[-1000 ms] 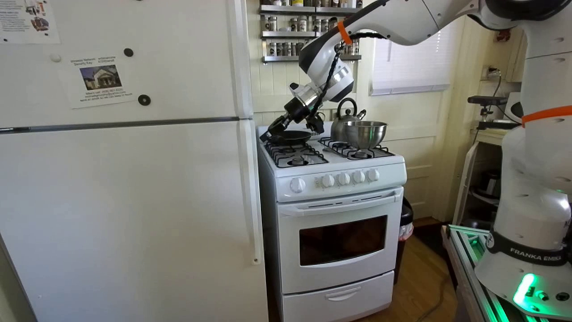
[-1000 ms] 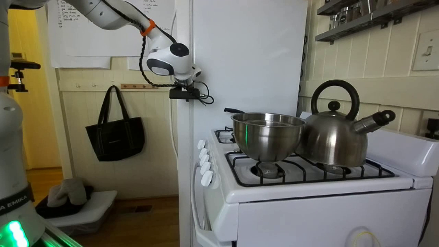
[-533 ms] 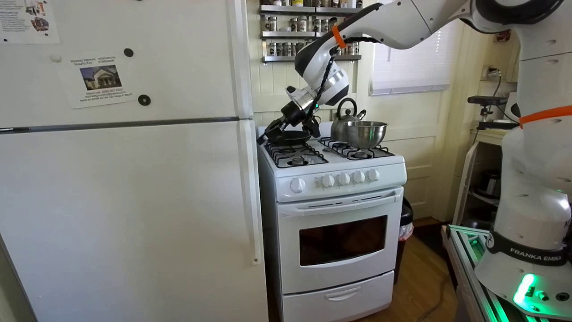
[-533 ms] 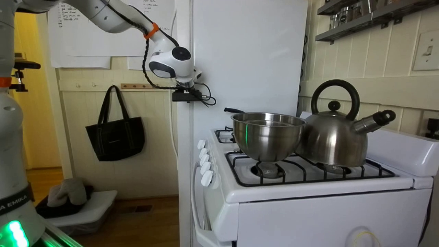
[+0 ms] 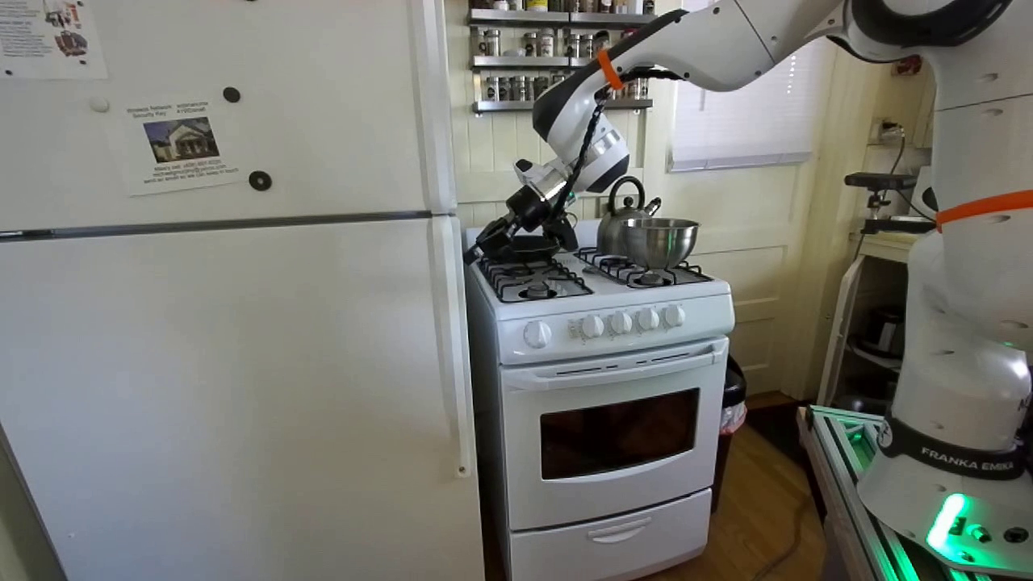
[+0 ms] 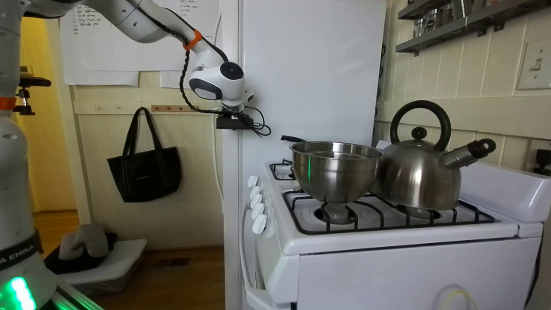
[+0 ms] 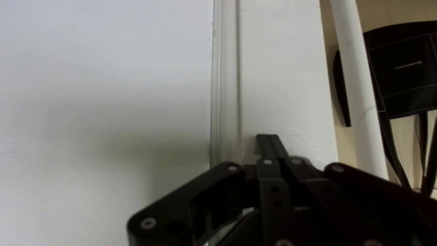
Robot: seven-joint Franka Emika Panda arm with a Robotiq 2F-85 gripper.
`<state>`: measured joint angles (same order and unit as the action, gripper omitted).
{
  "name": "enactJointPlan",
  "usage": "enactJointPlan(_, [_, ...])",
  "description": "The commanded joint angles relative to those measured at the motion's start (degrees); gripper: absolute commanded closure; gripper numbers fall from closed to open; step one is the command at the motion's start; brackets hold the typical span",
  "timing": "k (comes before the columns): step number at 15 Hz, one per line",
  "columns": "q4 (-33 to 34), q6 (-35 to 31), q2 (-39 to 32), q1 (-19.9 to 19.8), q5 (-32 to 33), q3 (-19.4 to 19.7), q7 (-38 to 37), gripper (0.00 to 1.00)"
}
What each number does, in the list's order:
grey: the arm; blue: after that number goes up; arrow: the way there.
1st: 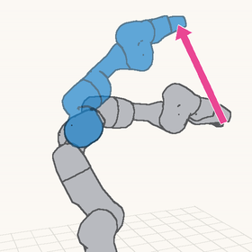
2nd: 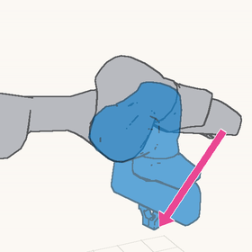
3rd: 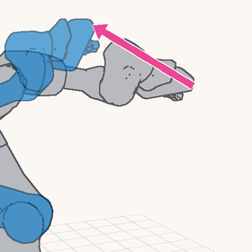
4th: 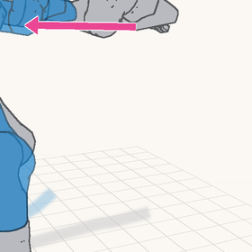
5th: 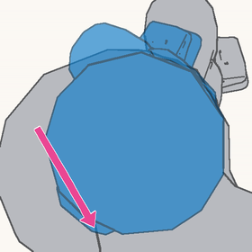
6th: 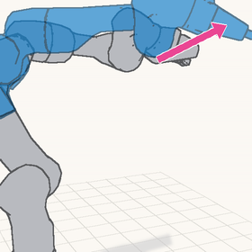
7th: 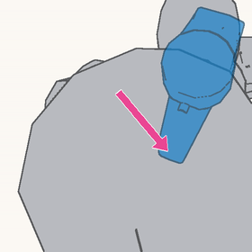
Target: Open the bottom fridge door.
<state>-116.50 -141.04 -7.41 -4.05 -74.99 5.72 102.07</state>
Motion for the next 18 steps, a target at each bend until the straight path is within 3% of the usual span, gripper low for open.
enactJointPlan(1, [0.5, 10.5, -0.4, -1.2, -0.2, -1.1, -0.9, 1.00])
enactJointPlan(2, [0.5, 13.1, -0.6, -1.4, 0.2, -1.0, -1.3, 1.00])
enactJointPlan(4, [0.4, 11.6, -0.9, -1.1, 2.4, -0.9, -3.0, 1.00])
enactJointPlan(8, [-0.9, -4.8, -0.4, 0.8, 10.6, -1.0, -6.8, 1.00])
enactJointPlan(11, [-1.2, -14.9, -0.9, 2.4, 12.8, -1.7, -9.1, 1.00])
enactJointPlan(18, [-0.5, -18.7, -2.9, 4.2, 14.8, -2.3, -15.1, 1.00])
